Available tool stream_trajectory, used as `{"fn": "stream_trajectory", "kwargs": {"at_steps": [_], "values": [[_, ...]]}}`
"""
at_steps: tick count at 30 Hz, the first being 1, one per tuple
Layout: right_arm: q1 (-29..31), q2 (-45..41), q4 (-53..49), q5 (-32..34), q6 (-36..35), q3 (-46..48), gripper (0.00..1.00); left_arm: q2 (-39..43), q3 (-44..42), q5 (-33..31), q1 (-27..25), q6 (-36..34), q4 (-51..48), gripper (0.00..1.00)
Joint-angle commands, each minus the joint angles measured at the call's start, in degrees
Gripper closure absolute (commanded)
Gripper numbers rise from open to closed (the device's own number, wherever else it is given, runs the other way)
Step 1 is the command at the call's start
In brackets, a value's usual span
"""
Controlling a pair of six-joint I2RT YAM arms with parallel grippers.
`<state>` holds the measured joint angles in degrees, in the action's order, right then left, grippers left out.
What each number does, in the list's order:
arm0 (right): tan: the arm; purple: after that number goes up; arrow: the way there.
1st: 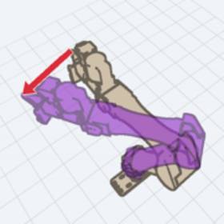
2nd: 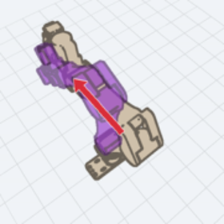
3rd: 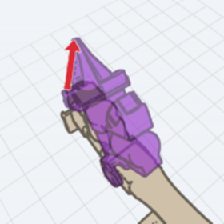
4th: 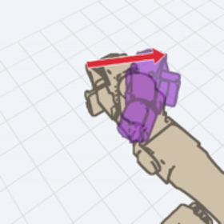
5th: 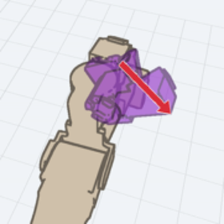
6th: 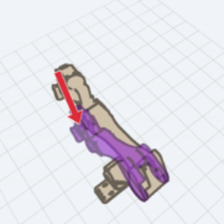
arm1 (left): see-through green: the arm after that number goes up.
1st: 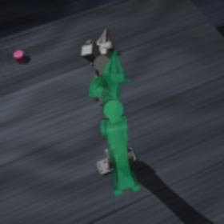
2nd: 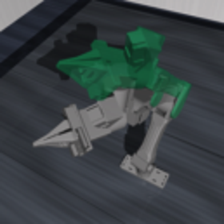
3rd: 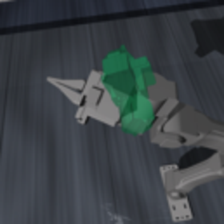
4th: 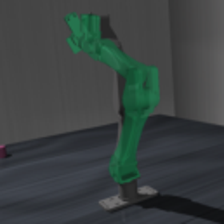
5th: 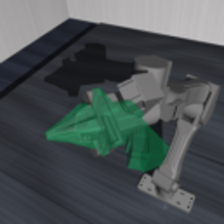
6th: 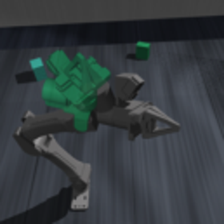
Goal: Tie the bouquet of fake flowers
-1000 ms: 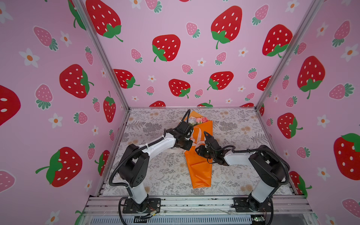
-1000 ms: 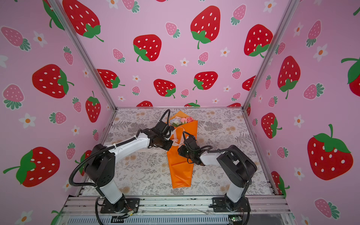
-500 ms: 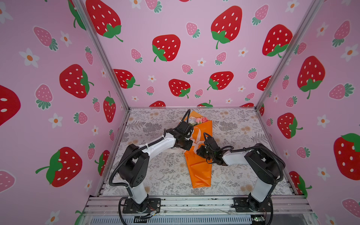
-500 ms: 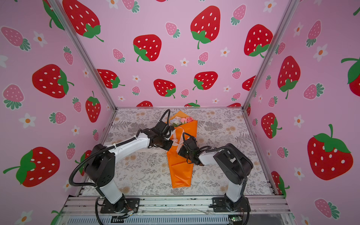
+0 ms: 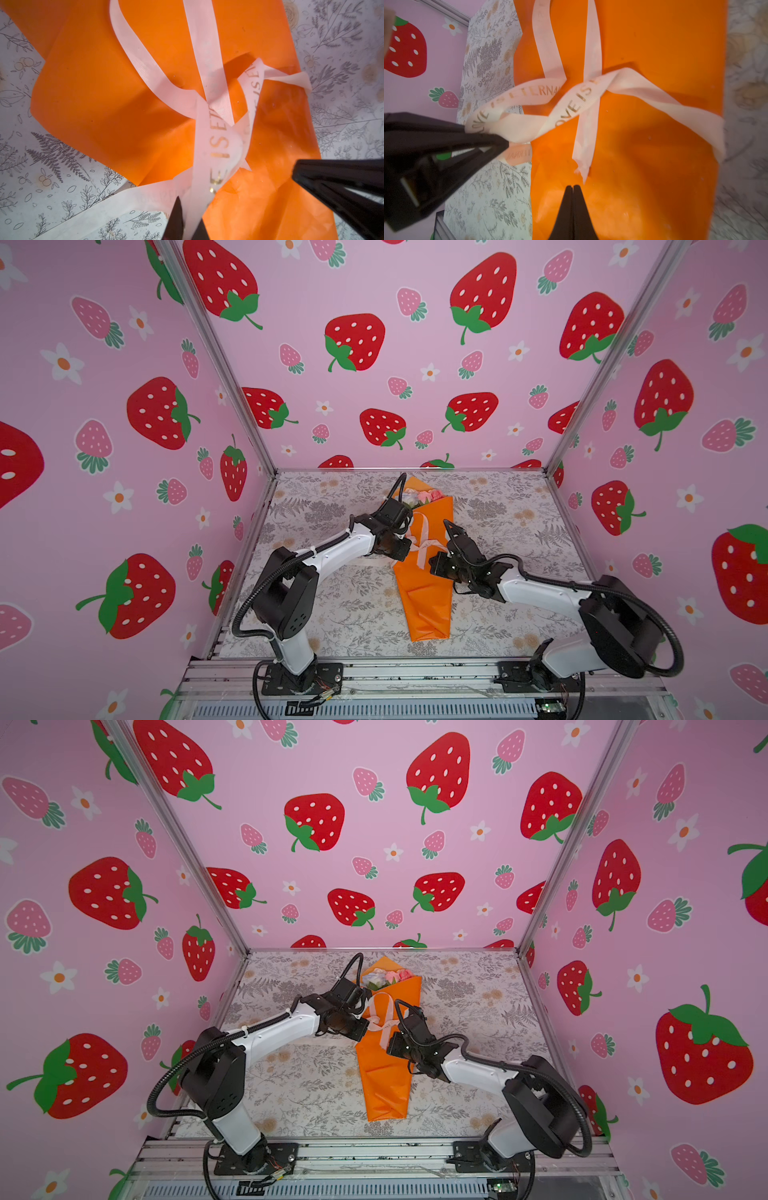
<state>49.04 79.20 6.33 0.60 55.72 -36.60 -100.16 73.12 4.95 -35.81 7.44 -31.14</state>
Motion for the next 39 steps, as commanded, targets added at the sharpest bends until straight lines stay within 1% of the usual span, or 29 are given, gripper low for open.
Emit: {"fn": "stream_trajectory", "kwargs": {"at_steps": [1,3,5,6,8,10,12,14,16,18,21,24,28,31,34,35,36,38,39], "values": [[0.4,-5.6,-10.9,0.4,-3.1,5.0,1.0,-0.8,1.8,-0.1,-0.3,0.3,-1.2,0.9],[0.3,-9.0,-10.8,-0.9,-2.6,7.2,1.0,-0.9,1.7,0.6,-0.4,0.1,-1.2,0.9],[0.3,-9.2,-5.1,-3.6,-2.9,7.3,1.0,-1.0,1.9,0.6,-0.3,0.1,-1.6,0.9],[0.3,-7.8,-3.2,-4.2,-3.0,5.9,0.98,-1.1,2.2,0.3,-0.3,0.2,-2.0,0.9],[0.3,-3.3,-4.2,-4.0,-4.9,1.1,0.93,-1.0,2.4,0.0,-0.4,0.3,-2.3,0.9],[0.4,1.8,-5.4,-4.0,-8.3,-3.9,0.84,-1.2,2.7,0.1,-0.4,0.5,-2.6,0.89],[1.0,6.0,-6.0,-0.5,-10.2,-6.8,0.73,-1.7,3.2,0.0,-0.4,1.3,-2.8,0.9],[1.4,8.9,-3.4,1.8,-11.0,-7.5,0.67,-1.9,3.3,-0.2,-0.3,1.8,-2.8,0.9],[1.8,11.7,-1.8,4.4,-11.6,-8.8,0.64,-2.2,3.3,-0.2,-0.4,2.2,-2.8,0.9],[2.1,14.8,-3.2,6.0,-13.0,-12.3,0.61,-2.5,3.3,0.0,-0.3,2.3,-2.8,0.9],[3.5,18.2,-3.7,11.5,-14.4,-15.6,0.55,-2.6,3.3,0.4,-0.2,2.9,-2.4,0.9],[4.0,22.0,-5.4,13.1,-14.6,-18.9,0.54,-2.8,3.5,-0.1,-0.2,3.4,-2.6,0.9],[4.9,26.2,-6.1,16.4,-15.1,-21.0,0.53,-2.5,3.0,0.1,-0.2,4.1,-1.6,0.9],[5.5,28.4,-5.9,17.8,-15.8,-20.7,0.56,-2.7,2.7,0.5,-0.2,4.4,-1.3,0.9],[6.0,28.9,-5.8,18.4,-15.3,-19.5,0.61,-3.2,2.6,0.6,-0.2,4.5,-1.2,0.9],[6.0,28.8,-5.8,18.4,-15.3,-19.1,0.65,-3.3,2.6,0.6,-0.2,4.6,-1.2,0.9],[6.0,28.6,-5.7,18.2,-15.4,-18.8,0.71,-3.4,2.5,0.6,-0.2,4.6,-1.1,0.9],[6.0,28.1,-5.6,17.6,-15.5,-18.6,0.8,-3.4,2.3,0.7,-0.3,4.7,-0.9,0.9],[6.0,27.7,-5.7,17.4,-15.6,-18.6,0.83,-3.5,2.3,0.8,-0.2,4.8,-0.9,0.9]]}}
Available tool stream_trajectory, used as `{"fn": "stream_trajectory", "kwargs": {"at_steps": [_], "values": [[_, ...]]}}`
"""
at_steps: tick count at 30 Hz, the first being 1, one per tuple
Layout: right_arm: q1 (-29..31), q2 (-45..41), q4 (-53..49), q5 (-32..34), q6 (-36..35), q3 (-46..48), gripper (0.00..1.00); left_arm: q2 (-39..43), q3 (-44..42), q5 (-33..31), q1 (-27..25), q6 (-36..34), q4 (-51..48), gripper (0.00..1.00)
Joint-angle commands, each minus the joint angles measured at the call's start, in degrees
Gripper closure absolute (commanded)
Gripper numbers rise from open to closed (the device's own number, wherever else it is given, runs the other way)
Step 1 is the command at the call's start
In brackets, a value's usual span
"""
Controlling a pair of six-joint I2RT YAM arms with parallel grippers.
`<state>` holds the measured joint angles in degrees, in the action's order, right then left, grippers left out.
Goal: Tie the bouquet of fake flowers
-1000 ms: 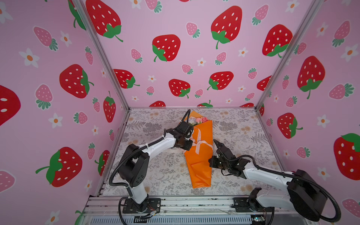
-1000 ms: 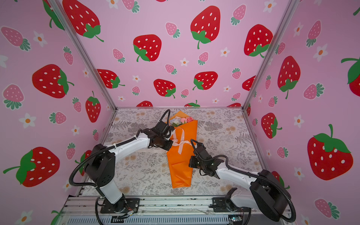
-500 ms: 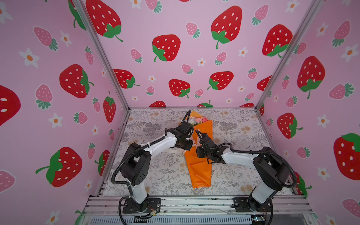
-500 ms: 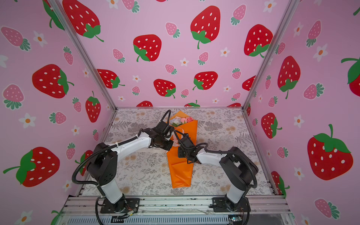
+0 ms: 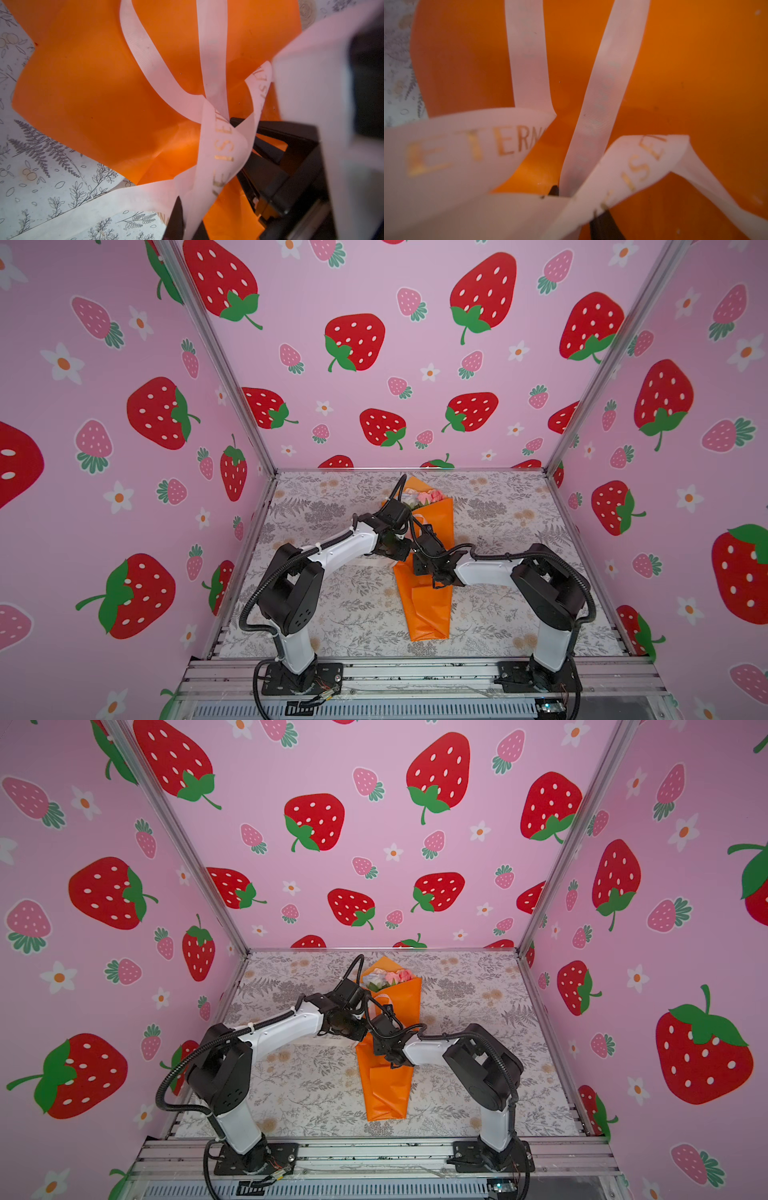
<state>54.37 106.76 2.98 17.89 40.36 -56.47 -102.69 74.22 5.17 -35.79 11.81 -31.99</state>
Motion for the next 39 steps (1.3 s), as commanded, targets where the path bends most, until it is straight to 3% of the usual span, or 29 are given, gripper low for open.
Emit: {"fn": "stream_trajectory", "kwargs": {"at_steps": [1,4,9,16,19,21,23,26,29,34,39], "values": [[0.7,-0.3,-2.4,-0.1,-0.3,1.2,0.84,-1.0,1.2,0.5,-0.2,0.4,-0.1,0.9],[0.7,-2.8,-2.5,-1.7,-0.4,1.2,0.92,-0.8,1.1,0.5,-0.2,0.4,-0.3,0.9],[0.7,-10.5,-4.4,-3.0,-0.1,2.8,0.96,-0.1,0.9,0.1,-0.2,0.5,-0.4,0.9],[0.7,-25.6,-9.9,-3.8,2.4,14.1,0.99,0.3,0.9,0.5,-0.2,0.7,0.0,0.88],[0.7,-34.6,-14.9,-1.8,5.9,19.9,0.99,0.5,0.9,0.8,-0.2,0.9,-0.3,0.79],[0.7,-41.8,-18.2,0.8,8.1,23.2,1.0,1.0,0.3,1.0,-0.2,1.4,-0.4,0.61],[0.6,-48.6,-21.0,4.0,9.3,25.1,1.0,2.5,-0.8,1.4,-0.2,2.3,0.0,0.5],[0.0,-57.1,-25.3,9.2,9.4,25.5,1.0,6.1,-3.4,1.0,-0.2,4.1,0.5,0.38],[-0.7,-61.6,-29.8,14.0,7.9,23.7,1.0,10.7,-7.4,-3.9,0.0,7.5,0.4,0.25],[-1.1,-66.1,-36.2,24.2,7.2,19.1,1.0,17.0,-14.5,-10.1,2.9,15.4,-0.4,0.14],[-1.2,-68.5,-35.3,30.2,2.5,14.7,1.0,19.9,-21.4,-7.2,12.6,24.0,0.4,0.13]]}}
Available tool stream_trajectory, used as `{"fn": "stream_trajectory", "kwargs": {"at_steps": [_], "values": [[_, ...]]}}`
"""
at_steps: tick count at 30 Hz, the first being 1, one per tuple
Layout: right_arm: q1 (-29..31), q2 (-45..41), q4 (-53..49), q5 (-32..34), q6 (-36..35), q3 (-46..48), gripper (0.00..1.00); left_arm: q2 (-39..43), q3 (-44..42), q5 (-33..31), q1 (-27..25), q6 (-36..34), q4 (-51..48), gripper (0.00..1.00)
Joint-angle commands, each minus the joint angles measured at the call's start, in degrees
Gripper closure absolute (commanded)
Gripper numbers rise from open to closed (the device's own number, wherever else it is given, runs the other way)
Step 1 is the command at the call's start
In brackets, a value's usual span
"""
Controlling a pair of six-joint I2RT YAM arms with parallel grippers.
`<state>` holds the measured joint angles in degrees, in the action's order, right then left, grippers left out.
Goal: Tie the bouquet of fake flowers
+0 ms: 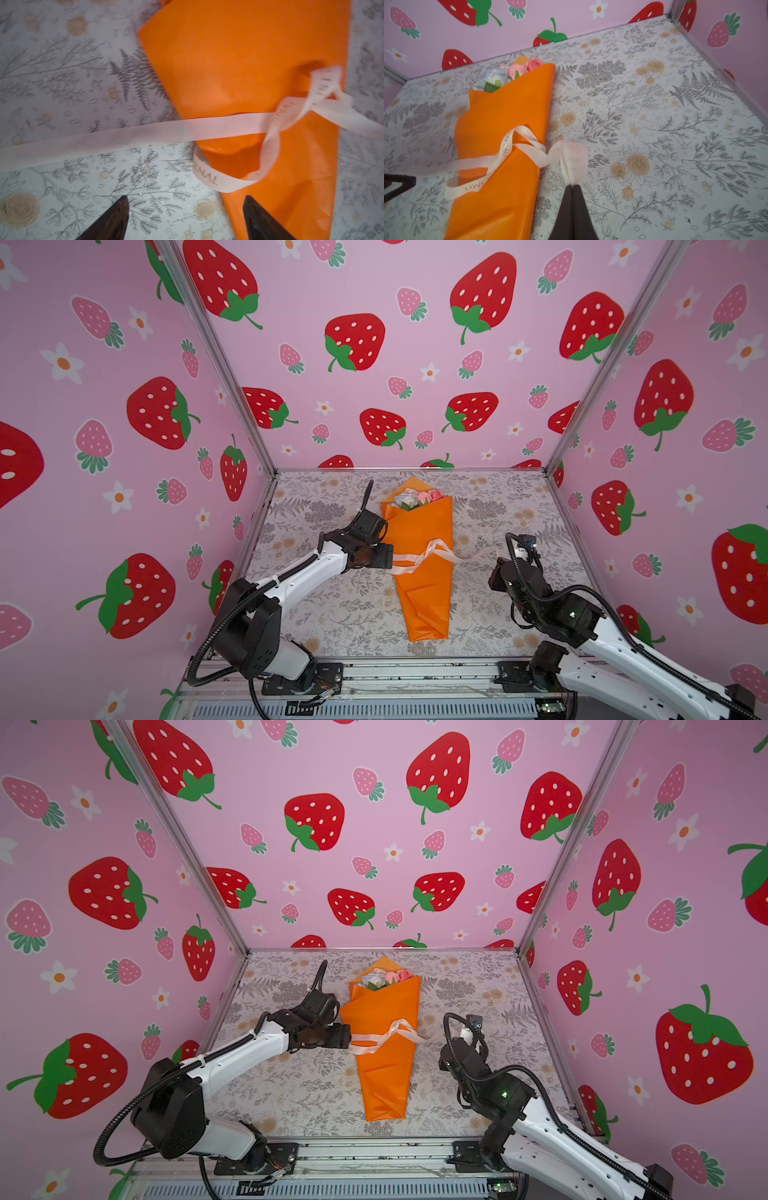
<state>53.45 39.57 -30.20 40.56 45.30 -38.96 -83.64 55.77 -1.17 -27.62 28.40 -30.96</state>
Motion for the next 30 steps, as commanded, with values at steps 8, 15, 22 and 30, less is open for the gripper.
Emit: {"fn": "stream_trajectory", "kwargs": {"at_steps": [8,15,22,30], "values": [[-0.4,-0.8,3.6,10.1,-8.6,-4.2,1.0,0.8,-4.9,-2.5,12.0,13.8,-1.7,0.12],[-0.4,2.5,6.0,7.6,-8.6,-3.2,1.0,-7.6,3.3,-9.0,12.2,19.0,-7.6,0.14],[-0.5,2.5,7.2,7.5,-9.1,-2.9,1.0,-17.7,11.8,-9.4,11.5,20.2,-12.1,0.19],[-0.9,2.4,7.4,7.9,-10.2,-3.0,1.0,-22.4,13.2,-8.4,10.7,22.0,-10.1,0.22]]}}
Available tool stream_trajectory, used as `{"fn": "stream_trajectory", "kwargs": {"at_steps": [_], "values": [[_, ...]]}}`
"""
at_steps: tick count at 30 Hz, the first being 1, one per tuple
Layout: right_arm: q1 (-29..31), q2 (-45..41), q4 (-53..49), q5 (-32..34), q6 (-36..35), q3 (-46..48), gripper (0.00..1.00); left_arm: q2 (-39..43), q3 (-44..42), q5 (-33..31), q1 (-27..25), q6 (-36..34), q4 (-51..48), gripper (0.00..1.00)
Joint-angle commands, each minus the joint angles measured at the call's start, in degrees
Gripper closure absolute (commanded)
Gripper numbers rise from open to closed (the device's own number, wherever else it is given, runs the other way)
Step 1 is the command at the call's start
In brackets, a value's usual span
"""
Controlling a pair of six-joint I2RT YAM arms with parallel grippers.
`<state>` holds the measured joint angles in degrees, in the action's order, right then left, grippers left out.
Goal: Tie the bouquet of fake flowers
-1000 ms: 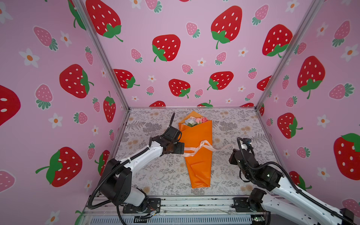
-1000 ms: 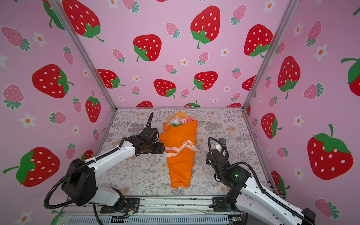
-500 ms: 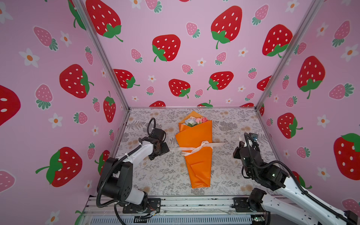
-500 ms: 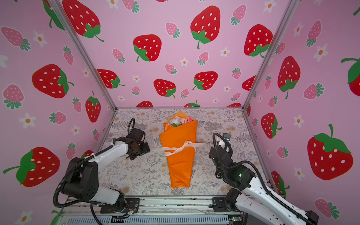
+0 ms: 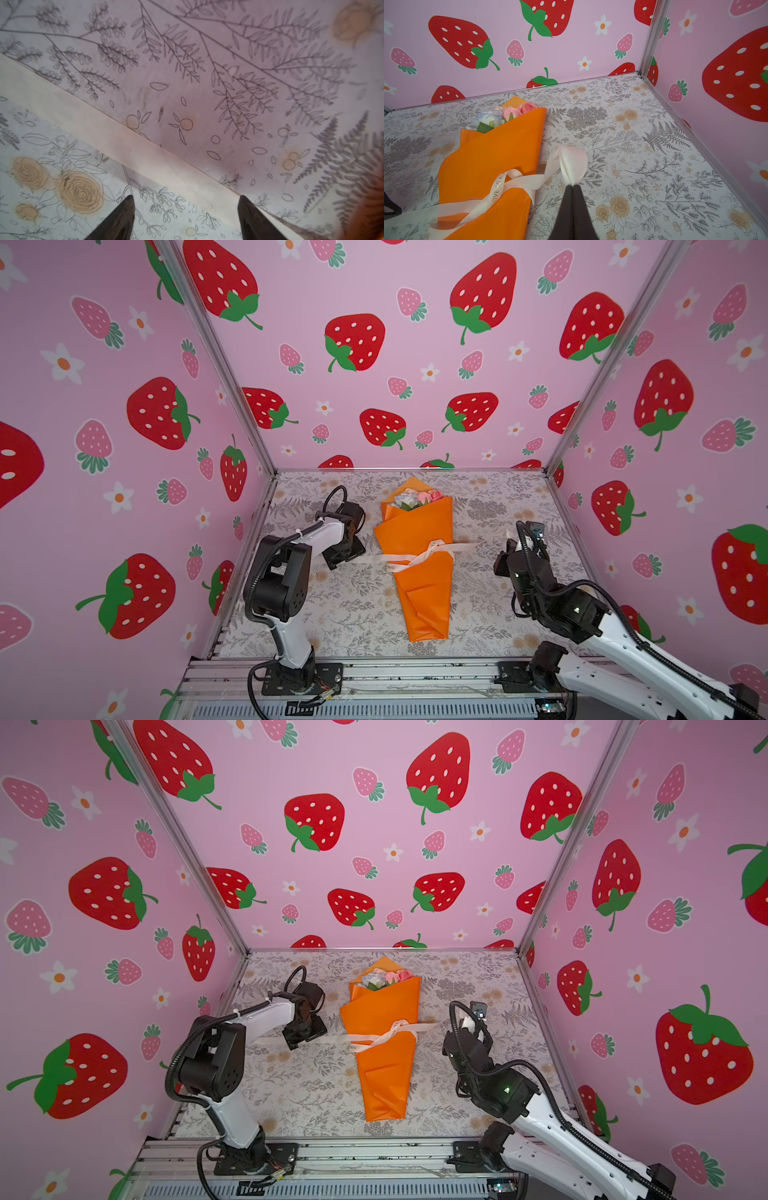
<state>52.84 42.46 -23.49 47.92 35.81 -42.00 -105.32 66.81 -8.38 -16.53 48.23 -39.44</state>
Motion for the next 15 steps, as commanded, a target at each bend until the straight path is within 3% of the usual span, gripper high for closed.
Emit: {"fn": "stream_trajectory", "kwargs": {"at_steps": [1,10,15], "values": [[-0.4,-0.5,0.6,0.5,-0.9,0.1,1.0,-1.1,2.3,-1.3,-0.3,2.4,-1.6,0.22],[-0.9,-1.0,0.7,0.6,-0.9,0.7,1.0,-4.6,2.0,0.0,-0.4,2.4,0.6,0.29],[-1.1,-0.9,0.5,0.5,-1.0,0.7,1.0,-6.0,1.4,0.0,-0.4,3.0,0.3,0.44]]}}
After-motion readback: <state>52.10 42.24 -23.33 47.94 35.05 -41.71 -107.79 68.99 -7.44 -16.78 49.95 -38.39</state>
